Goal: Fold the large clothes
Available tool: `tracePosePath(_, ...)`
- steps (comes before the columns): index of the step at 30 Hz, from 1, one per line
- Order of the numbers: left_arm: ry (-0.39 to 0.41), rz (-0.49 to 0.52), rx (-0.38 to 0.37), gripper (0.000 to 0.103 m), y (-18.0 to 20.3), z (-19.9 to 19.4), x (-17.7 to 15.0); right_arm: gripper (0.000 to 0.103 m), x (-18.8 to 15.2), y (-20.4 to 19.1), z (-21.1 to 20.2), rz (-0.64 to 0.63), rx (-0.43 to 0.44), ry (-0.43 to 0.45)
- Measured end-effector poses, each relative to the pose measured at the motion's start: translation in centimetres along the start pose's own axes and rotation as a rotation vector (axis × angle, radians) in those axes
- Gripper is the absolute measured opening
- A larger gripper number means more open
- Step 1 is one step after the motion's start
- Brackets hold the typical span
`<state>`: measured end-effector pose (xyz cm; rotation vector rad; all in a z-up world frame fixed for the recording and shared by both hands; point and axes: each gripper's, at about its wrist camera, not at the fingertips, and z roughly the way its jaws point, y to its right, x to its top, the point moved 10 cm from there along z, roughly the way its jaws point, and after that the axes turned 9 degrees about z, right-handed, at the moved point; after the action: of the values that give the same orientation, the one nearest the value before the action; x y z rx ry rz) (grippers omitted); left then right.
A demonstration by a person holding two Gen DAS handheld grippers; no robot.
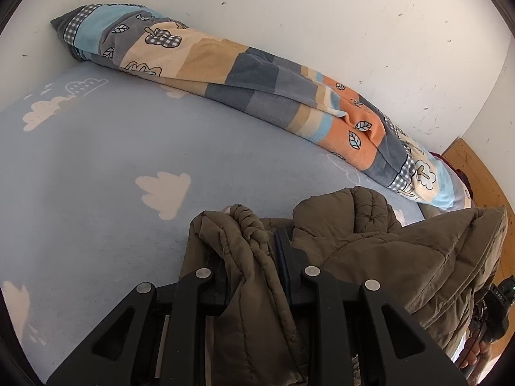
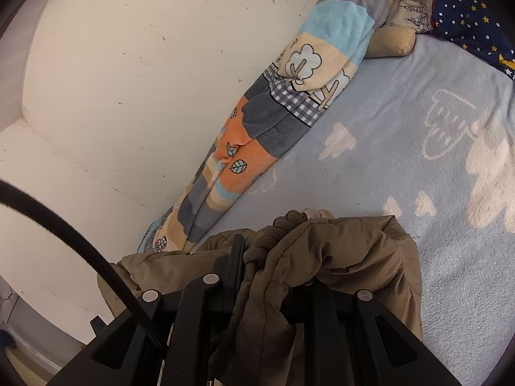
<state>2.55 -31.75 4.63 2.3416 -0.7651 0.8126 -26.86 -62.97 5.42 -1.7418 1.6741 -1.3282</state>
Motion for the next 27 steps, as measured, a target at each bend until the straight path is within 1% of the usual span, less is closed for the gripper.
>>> tracePosePath(7, -0.020, -0.020, -0.015, 0.025, -0.2, 0.9, -0.5, 0.017, -0.1, 1.4, 1.1, 0.024, -0.017, -0.010)
tracePosePath(10, -0.029, -0.040, -0.034, 0.027, -0.3, 0.9, -0.4, 0.018, 0.0, 1.8, 1.6, 0.046, -0.019, -0.015)
tracePosePath(13, -0.035, -0.110, -0.091, 0.031, -0.8, 0.7, -0.2, 0.021, 0.2, 2.2, 1.7, 0.087, 0.010, -0.030)
tracePosePath(17, -0.027, -0.205, -0.169, 0.040, -1.3, 0.2, 0.0, 0.030, 0.3, 2.1, 1.2, 0.155, 0.079, -0.045)
tracePosePath(23, -0.007, -0.259, -0.222, 0.045, -1.4, -0.8, 0.8, 0.041, 0.6, 1.3, 0.2, 0.185, 0.133, -0.037)
tracePosePath(27, 0.006, -0.274, -0.247, 0.047, -1.5, -1.3, 1.3, 0.042, 0.7, 0.9, -0.3, 0.196, 0.151, -0.039)
